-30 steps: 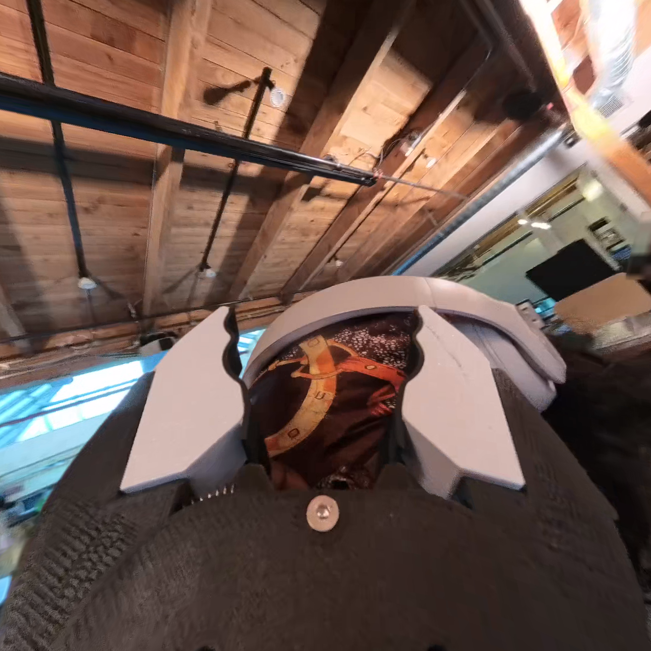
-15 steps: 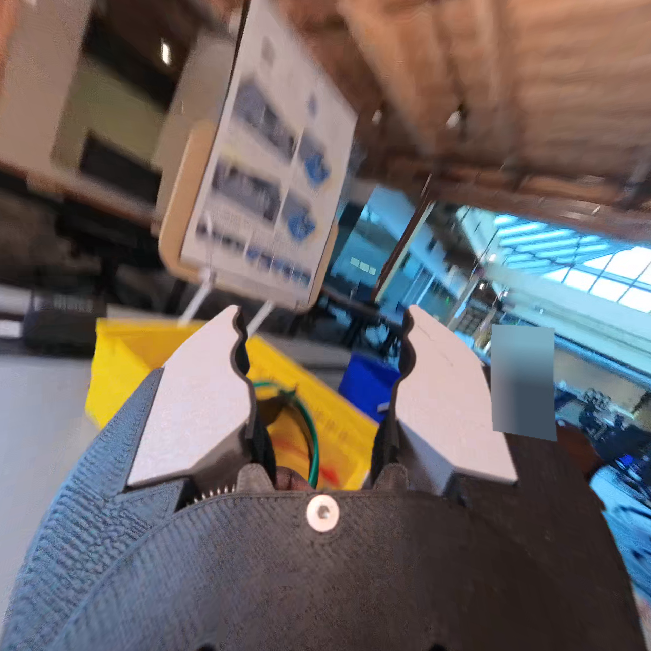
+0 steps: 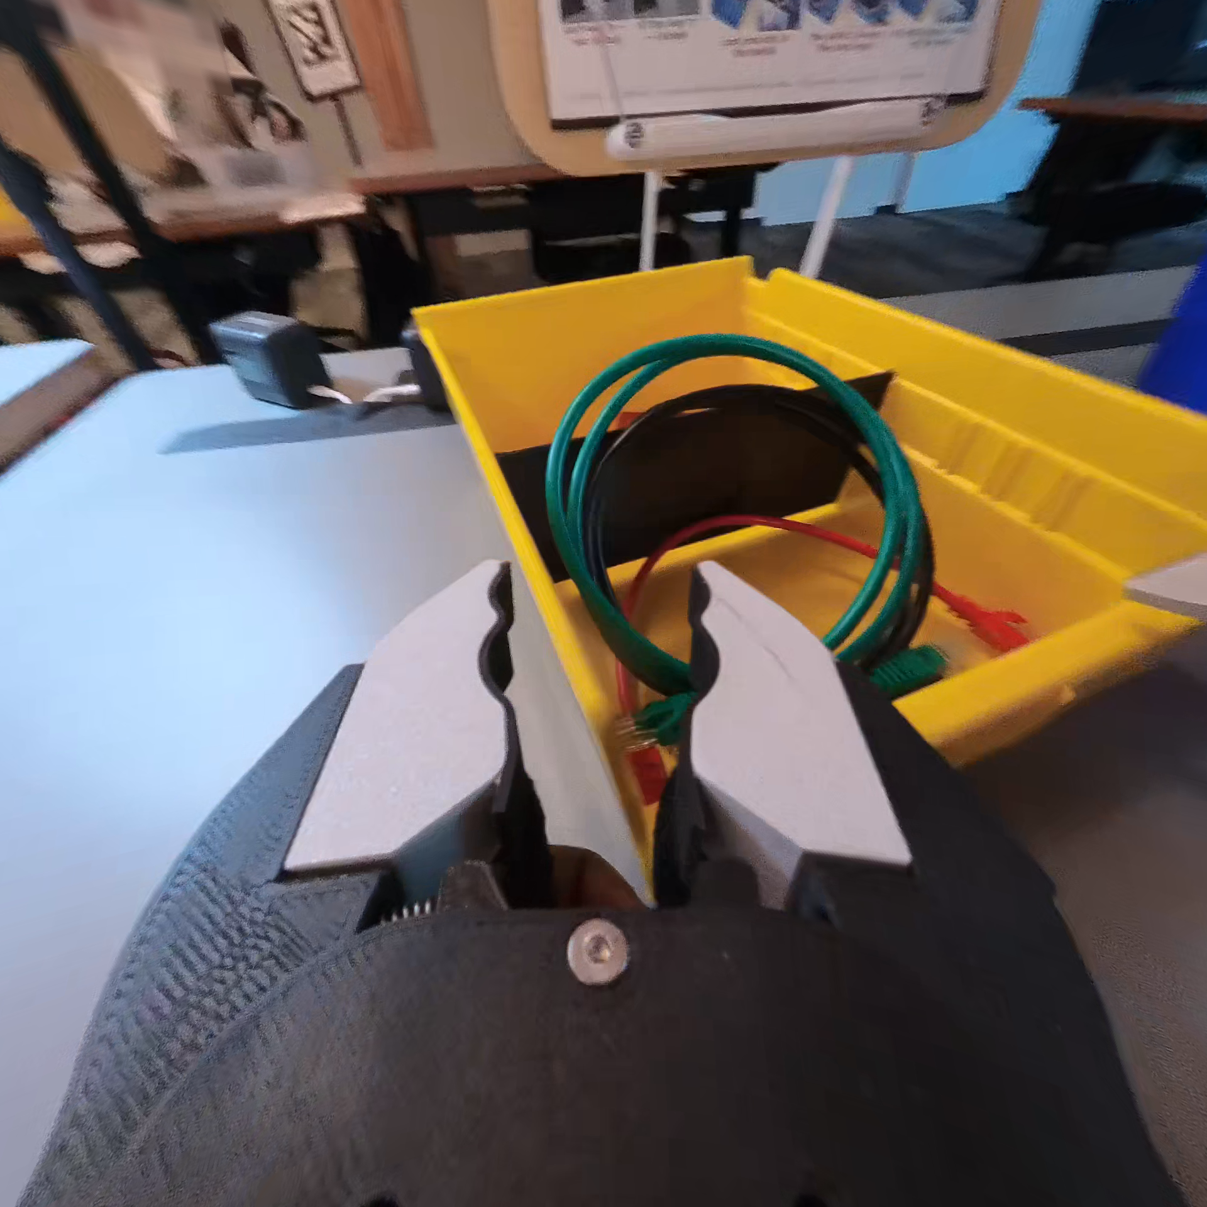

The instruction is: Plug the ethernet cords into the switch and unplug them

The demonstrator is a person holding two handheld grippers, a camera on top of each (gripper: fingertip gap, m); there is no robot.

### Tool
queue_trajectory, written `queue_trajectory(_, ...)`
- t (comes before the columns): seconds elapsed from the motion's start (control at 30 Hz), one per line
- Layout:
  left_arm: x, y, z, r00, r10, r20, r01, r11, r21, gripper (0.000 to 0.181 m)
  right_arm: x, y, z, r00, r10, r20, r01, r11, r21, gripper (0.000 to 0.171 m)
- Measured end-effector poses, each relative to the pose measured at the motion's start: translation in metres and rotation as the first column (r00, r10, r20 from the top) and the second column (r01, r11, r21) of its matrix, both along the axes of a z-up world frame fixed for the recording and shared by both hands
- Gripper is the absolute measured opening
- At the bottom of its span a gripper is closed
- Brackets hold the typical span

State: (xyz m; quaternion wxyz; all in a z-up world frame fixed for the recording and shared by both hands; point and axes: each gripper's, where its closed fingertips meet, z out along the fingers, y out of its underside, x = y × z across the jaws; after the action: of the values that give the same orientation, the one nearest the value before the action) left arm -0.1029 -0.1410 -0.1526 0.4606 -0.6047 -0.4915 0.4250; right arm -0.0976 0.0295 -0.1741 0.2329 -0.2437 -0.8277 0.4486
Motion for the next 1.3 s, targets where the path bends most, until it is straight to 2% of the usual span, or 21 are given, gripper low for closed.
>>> queue_trajectory(0.1, -0.003, -0.011, -0.003, 0.993, 0.115, -0.014, -0.116, 0.99, -0.085, 0.046, 0.005, -0.009, 0.001, 0.999, 0.037, 0.009, -0.036, 0.993, -0.116, 0.038)
queue_trajectory(0.2, -0.001, -0.017, -0.002, 0.986, 0.16, -0.055, -0.165, 0.981, -0.105, 0.034, 0.01, -0.013, 0.003, 0.998, 0.037, 0.047, -0.026, 0.976, -0.218, 0.05)
queue_trajectory(0.3, -0.002, -0.023, -0.002, 0.979, 0.185, -0.09, -0.198, 0.967, -0.161, 0.023, 0.006, -0.013, -0.001, 0.998, 0.045, 0.038, -0.034, 0.969, -0.246, 0.048)
queue_trajectory(0.37, -0.002, -0.025, -0.013, 0.985, 0.157, -0.066, -0.168, 0.961, -0.221, 0.021, 0.006, -0.016, -0.004, 0.993, 0.062, 0.099, -0.032, 0.958, -0.286, 0.045)
queue_trajectory(0.43, -0.002, -0.034, -0.014, 0.98, 0.194, -0.051, -0.2, 0.964, -0.177, 0.012, 0.008, -0.02, -0.004, 0.989, 0.08, 0.122, -0.039, 0.95, -0.31, 0.042)
queue_trajectory(0.57, -0.004, -0.037, -0.015, 0.991, 0.137, -0.005, -0.137, 0.99, -0.043, 0.007, 0.018, -0.022, -0.005, 0.993, 0.111, 0.043, -0.103, 0.983, -0.154, 0.044)
queue_trajectory(0.67, -0.004, -0.048, -0.015, 0.99, 0.141, 0.015, -0.142, 0.988, 0.055, 0.005, 0.024, -0.022, 0.0, 0.985, 0.147, -0.092, -0.147, 0.989, -0.001, 0.047)
queue_trajectory(0.73, -0.002, -0.057, -0.014, 0.988, 0.154, 0.022, -0.155, 0.982, 0.111, 0.005, 0.026, -0.021, 0.004, 0.974, 0.167, -0.151, -0.163, 0.986, 0.034, 0.052)
queue_trajectory(0.8, 0.002, -0.067, -0.013, 0.986, 0.163, 0.019, -0.164, 0.983, 0.087, 0.005, 0.029, -0.012, 0.011, 0.982, 0.113, -0.151, -0.116, 0.993, -0.008, 0.049)
queue_trajectory(0.9, 0.007, -0.091, -0.011, 0.983, 0.185, -0.002, -0.184, 0.983, 0.019, 0.006, 0.033, 0.019, 0.026, 0.983, -0.05, -0.177, 0.03, 0.993, -0.114, 0.047)
queue_trajectory(1.0, 0.012, -0.117, -0.012, 0.983, 0.183, 0.017, -0.184, 0.98, 0.075, 0.006, 0.045, 0.05, 0.035, 0.973, -0.152, -0.173, 0.117, 0.973, -0.2, 0.044)
queue_trajectory(1.13, 0.02, -0.149, -0.011, 0.975, 0.22, 0.007, -0.22, 0.974, 0.044, 0.006, 0.053, 0.1, 0.032, 0.945, -0.262, -0.194, 0.245, 0.963, -0.108, 0.046)
queue_trajectory(1.23, 0.025, -0.171, -0.009, 0.964, 0.266, 0.004, -0.266, 0.963, 0.038, 0.006, 0.052, 0.14, 0.03, 0.899, -0.377, -0.221, 0.373, 0.926, -0.064, 0.049)
queue_trajectory(1.3, 0.028, -0.182, -0.011, 0.969, 0.246, -0.004, -0.246, 0.969, -0.025, 0.006, 0.053, 0.162, 0.029, 0.861, -0.451, -0.237, 0.45, 0.891, -0.061, 0.054)
